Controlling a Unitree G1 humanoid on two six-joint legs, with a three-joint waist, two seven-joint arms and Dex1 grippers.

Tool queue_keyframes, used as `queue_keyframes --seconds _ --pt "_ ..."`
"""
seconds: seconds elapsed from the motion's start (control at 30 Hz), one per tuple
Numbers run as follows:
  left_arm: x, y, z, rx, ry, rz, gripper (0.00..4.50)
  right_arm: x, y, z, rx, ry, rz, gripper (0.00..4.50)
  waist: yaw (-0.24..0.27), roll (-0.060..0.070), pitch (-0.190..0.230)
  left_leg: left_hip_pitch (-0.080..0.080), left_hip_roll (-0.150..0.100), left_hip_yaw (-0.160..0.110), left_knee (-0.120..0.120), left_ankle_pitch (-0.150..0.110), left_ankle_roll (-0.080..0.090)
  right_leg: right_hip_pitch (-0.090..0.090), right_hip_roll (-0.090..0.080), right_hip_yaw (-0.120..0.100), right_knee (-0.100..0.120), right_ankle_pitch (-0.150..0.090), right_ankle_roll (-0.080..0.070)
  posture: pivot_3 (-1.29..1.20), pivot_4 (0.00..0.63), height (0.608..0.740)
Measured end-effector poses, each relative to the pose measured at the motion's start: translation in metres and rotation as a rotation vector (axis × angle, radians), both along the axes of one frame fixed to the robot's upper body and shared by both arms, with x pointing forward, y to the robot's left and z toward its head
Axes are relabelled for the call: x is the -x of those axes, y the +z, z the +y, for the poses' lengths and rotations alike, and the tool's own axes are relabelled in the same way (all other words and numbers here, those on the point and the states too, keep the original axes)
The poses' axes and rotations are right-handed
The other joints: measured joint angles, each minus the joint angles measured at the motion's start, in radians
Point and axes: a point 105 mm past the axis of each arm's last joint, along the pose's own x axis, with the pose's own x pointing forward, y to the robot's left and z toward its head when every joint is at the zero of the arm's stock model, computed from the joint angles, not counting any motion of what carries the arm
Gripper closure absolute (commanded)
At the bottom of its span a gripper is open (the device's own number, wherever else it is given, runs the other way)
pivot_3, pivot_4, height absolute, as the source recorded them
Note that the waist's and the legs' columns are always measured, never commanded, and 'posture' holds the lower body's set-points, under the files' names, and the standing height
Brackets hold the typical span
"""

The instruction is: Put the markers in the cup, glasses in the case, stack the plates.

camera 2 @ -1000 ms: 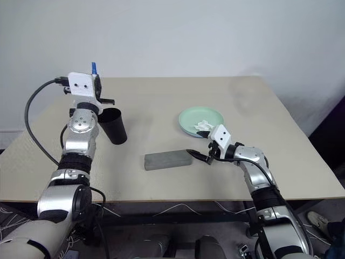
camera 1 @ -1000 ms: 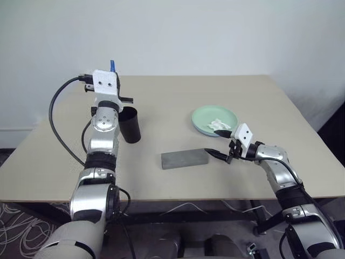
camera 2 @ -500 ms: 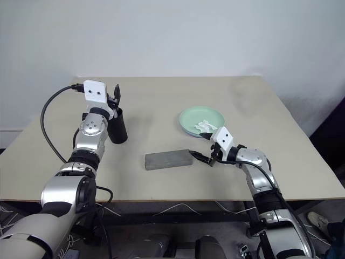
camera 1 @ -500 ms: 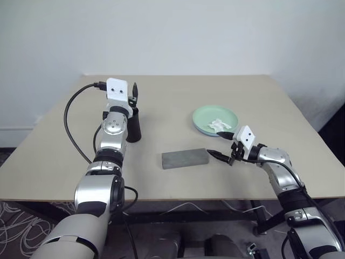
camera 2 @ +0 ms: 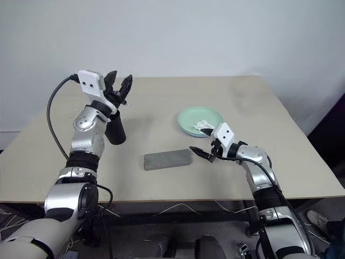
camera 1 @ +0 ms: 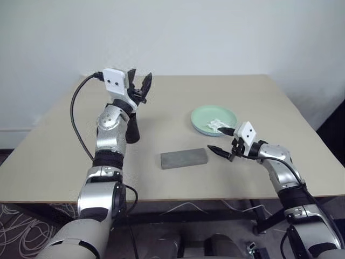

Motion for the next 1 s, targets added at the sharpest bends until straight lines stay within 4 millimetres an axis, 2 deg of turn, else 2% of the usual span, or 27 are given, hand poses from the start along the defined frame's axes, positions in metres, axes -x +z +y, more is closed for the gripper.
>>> queue_keyframes --seconds 0.07,0.2,0.33,0.5,0.6,0.7,1.0 --pt "0.011 -0.009 -0.007 0.000 -0.109 0.055 1.71 -0.001 0.001 -0.001 0.000 -0.002 -0.003 0.24 -0.002 0.000 0.000 0.000 0.000 0.000 0.000 0.000 0.000 0.000 0.001 0.001 0.000 0.000 0.000 0.00 0.000 0.736" --pt "0.058 -0.045 -0.010 -0.164 -0.339 0.201 1.71 0.000 0.001 -0.004 0.008 -0.001 0.002 0.24 -0.014 0.001 0.000 0.004 0.000 0.001 -0.003 0.000 0.000 0.000 0.001 0.009 0.000 0.000 -0.001 0.00 0.000 0.736" --pt "0.080 -0.078 -0.001 -0.197 -0.374 0.328 1.71 0.001 0.001 -0.009 0.023 0.007 0.014 0.24 -0.012 0.001 0.000 0.006 0.001 0.000 -0.003 0.000 0.000 0.002 0.001 0.008 0.001 -0.002 -0.003 0.00 0.000 0.736" --pt "0.096 -0.106 0.007 -0.213 -0.353 0.396 1.71 0.005 -0.002 -0.014 0.025 0.041 0.062 0.24 -0.010 0.002 0.000 0.005 0.001 0.000 -0.003 0.000 0.000 0.001 0.000 0.009 0.001 -0.002 -0.004 0.00 0.000 0.736" --pt "0.099 -0.118 0.006 -0.200 -0.330 0.413 1.71 0.008 -0.002 -0.031 0.033 0.032 0.096 0.24 0.001 0.002 0.001 0.004 0.000 0.000 -0.004 0.000 0.000 0.001 0.000 0.009 0.000 -0.002 -0.004 0.00 0.000 0.736" --pt "0.100 -0.121 0.007 -0.198 -0.316 0.409 1.71 0.010 -0.001 -0.046 0.028 0.010 0.122 0.24 0.007 0.002 0.001 0.004 0.001 0.000 -0.004 0.000 0.000 0.000 0.000 0.009 0.000 -0.002 -0.004 0.00 0.000 0.736" --pt "0.106 -0.130 0.001 -0.173 -0.313 0.395 1.71 0.027 -0.023 -0.084 -0.008 -0.092 0.273 0.24 0.010 0.002 0.000 0.002 0.001 0.001 -0.005 0.000 0.000 0.000 -0.001 0.009 -0.001 -0.002 -0.004 0.00 0.000 0.736"
